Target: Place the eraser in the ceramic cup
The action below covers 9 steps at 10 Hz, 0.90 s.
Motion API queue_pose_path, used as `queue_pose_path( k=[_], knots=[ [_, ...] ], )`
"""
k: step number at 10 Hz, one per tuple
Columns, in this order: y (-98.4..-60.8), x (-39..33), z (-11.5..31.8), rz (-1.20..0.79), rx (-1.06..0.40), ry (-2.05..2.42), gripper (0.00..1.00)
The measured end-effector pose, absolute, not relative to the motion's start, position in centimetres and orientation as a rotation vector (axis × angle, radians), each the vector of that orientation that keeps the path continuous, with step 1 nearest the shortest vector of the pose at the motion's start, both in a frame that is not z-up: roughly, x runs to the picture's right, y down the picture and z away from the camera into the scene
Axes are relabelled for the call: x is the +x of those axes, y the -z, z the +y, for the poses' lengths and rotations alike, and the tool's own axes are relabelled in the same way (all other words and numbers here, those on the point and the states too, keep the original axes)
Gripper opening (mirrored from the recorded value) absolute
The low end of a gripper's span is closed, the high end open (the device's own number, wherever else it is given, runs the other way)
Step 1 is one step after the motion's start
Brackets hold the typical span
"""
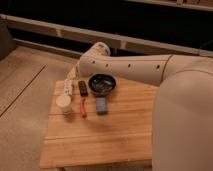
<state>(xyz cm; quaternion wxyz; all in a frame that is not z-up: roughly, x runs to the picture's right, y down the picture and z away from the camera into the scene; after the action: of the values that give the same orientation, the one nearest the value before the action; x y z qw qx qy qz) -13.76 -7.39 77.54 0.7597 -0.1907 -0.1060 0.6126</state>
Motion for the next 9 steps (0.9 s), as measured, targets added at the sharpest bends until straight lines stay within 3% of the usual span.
queue_pose_path(
  k=[9],
  knots=[
    [-86.9, -16.1, -5.7, -0.103, -0.605, -1.398, 0.65]
  ],
)
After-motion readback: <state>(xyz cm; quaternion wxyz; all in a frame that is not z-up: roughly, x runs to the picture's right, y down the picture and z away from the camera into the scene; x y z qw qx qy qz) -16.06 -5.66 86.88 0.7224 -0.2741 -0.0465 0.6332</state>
